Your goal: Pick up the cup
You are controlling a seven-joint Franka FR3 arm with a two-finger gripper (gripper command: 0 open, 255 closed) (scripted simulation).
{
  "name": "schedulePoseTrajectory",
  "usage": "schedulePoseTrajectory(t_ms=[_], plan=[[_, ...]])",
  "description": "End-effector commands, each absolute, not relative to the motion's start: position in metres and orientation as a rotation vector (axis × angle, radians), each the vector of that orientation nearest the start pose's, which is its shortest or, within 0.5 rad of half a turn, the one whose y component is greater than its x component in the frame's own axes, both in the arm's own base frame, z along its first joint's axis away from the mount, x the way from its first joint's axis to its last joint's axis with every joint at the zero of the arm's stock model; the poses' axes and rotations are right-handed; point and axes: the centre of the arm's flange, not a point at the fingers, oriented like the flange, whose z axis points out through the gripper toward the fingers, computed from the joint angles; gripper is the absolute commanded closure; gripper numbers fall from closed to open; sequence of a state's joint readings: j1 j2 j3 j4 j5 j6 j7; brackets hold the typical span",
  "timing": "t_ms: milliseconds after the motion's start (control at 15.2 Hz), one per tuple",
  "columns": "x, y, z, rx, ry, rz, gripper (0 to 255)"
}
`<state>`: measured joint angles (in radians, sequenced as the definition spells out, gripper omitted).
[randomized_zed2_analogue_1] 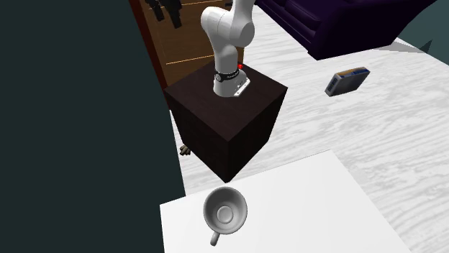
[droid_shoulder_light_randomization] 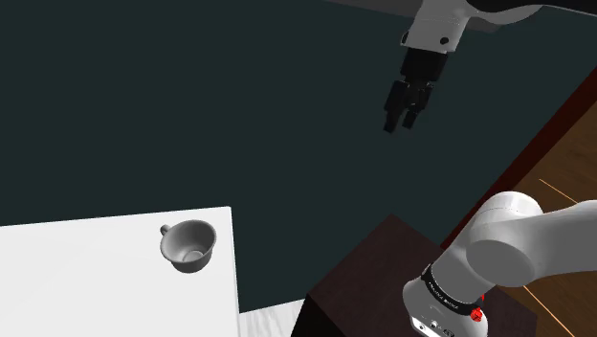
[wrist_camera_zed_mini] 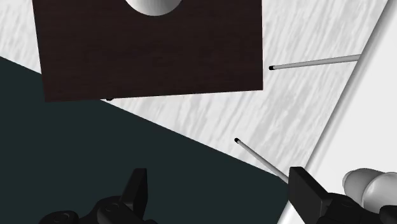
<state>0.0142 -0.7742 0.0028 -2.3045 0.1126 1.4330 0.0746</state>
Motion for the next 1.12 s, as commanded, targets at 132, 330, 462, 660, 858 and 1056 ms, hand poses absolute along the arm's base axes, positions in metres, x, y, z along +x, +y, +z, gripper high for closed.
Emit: schedulePoseTrajectory(t_ms=[132, 330, 462, 660, 858, 1056], plan=[[0.305, 0.037, 0.586, -3.028, 0.073, 0.149, 0], [0.321, 0.066, 0.564, -3.024, 0.072, 0.14, 0], [0.331, 0.084, 0.55, -3.022, 0.072, 0.134, 0], [0.347, 0.113, 0.528, -3.017, 0.071, 0.126, 0], [0.362, 0.141, 0.507, -3.013, 0.07, 0.117, 0], [0.378, 0.17, 0.486, -3.009, 0.07, 0.108, 0]])
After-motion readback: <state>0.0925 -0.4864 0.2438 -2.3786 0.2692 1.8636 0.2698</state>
